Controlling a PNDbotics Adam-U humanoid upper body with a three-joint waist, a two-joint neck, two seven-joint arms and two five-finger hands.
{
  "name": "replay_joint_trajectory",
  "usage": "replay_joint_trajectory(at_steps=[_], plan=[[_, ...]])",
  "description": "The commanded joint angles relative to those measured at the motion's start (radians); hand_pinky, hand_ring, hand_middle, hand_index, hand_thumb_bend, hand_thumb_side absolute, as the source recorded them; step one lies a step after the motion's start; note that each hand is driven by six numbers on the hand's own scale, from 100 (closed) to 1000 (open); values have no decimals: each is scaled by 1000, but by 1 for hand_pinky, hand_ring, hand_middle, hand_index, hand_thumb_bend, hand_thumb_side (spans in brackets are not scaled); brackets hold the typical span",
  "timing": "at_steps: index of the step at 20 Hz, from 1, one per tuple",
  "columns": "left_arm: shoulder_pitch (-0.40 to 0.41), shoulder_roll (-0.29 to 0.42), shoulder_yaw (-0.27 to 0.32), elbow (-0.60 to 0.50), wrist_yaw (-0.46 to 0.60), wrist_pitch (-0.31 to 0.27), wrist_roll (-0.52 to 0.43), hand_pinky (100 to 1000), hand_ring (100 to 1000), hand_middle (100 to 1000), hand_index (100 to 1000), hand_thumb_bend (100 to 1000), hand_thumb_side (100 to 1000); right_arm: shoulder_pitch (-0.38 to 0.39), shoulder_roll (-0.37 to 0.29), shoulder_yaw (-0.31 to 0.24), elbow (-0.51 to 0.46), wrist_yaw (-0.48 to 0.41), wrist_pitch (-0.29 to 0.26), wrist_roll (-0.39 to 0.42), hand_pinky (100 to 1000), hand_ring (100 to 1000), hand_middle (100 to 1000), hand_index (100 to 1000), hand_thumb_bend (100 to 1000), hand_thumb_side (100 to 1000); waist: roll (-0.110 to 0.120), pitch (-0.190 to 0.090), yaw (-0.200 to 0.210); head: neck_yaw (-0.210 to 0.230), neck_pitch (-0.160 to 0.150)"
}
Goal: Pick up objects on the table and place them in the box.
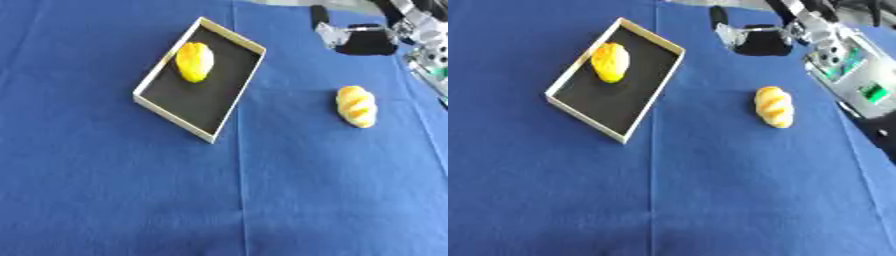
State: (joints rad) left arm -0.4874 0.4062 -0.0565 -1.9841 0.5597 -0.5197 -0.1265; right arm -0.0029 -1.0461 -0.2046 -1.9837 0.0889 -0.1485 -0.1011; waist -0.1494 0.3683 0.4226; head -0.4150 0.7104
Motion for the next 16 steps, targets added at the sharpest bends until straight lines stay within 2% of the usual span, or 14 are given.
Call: replay_joint_trajectory(at_steps=[1, 6, 9, 12, 16], plan=[[3, 31, 14, -16, -15, 1, 12, 814, 810, 783, 878, 100, 645, 70, -16, -34, -16, 63, -7, 0, 891, 848, 784, 888, 100, 100, 11, -27, -16, 28, 10], [12, 31, 15, -16, -25, 9, 23, 813, 810, 783, 878, 100, 646, 217, 56, 4, -16, 277, -38, 23, 892, 857, 800, 896, 100, 149, 19, -34, -55, 52, 17], [13, 26, 13, -16, -26, 15, 25, 813, 809, 784, 878, 100, 647, 268, 93, 30, -16, 369, -27, 39, 893, 860, 806, 901, 100, 189, 23, -35, -64, 53, 14], [19, 21, 13, -16, -30, 19, 25, 813, 809, 784, 878, 100, 647, 303, 122, 41, -16, 434, 27, 46, 893, 860, 806, 903, 100, 205, 27, -33, -67, 49, 7], [23, 19, 14, -16, -35, 19, 26, 813, 809, 785, 878, 100, 646, 317, 150, 39, -16, 456, 112, 49, 894, 858, 799, 904, 100, 192, 33, -29, -68, 46, -1]])
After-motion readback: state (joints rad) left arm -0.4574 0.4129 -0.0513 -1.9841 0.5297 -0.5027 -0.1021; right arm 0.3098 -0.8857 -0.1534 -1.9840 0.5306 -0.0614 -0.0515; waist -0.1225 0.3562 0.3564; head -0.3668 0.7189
